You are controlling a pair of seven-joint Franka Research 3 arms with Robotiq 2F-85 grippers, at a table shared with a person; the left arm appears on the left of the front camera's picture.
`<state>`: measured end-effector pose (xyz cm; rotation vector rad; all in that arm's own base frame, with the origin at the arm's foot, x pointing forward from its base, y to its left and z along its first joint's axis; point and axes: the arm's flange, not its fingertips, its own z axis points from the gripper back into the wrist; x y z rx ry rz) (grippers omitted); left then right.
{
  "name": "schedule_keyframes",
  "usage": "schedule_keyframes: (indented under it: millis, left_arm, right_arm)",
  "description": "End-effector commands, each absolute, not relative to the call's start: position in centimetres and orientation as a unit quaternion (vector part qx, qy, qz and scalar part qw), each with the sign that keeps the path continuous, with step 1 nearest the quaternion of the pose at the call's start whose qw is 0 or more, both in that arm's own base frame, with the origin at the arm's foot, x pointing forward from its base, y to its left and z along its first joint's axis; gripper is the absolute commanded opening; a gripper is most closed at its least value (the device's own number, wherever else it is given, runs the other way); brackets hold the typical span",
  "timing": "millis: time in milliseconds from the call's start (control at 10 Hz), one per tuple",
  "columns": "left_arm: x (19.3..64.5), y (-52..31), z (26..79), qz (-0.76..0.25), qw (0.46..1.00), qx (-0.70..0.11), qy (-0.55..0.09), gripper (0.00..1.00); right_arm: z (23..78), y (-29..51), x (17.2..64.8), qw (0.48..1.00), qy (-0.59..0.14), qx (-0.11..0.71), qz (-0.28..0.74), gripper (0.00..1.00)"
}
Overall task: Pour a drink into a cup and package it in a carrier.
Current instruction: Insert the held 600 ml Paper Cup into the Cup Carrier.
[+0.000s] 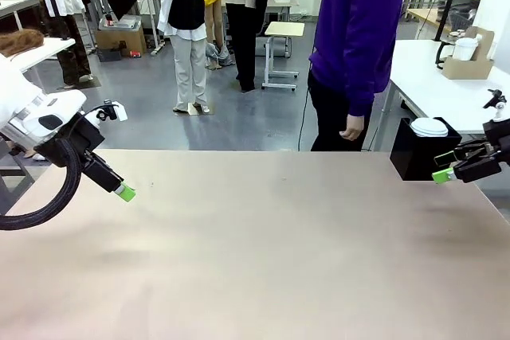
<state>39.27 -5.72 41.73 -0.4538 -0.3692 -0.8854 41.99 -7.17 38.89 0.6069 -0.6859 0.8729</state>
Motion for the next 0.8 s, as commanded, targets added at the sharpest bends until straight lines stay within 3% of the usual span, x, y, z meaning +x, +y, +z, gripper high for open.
schedule_keyframes:
  millis: [0, 700]
  left_arm:
    - [39.17, -5.77, 41.66, -0.419, 0.861, -0.225, -0.182, 1.00]
    - [39.17, -5.77, 41.66, -0.419, 0.861, -0.225, -0.182, 1.00]
  right_arm:
    - [39.10, -7.35, 42.08, 0.803, -0.322, 0.286, 0.411, 1.00]
    - [39.10, -7.35, 42.08, 0.803, -0.322, 0.286, 0.411, 1.00]
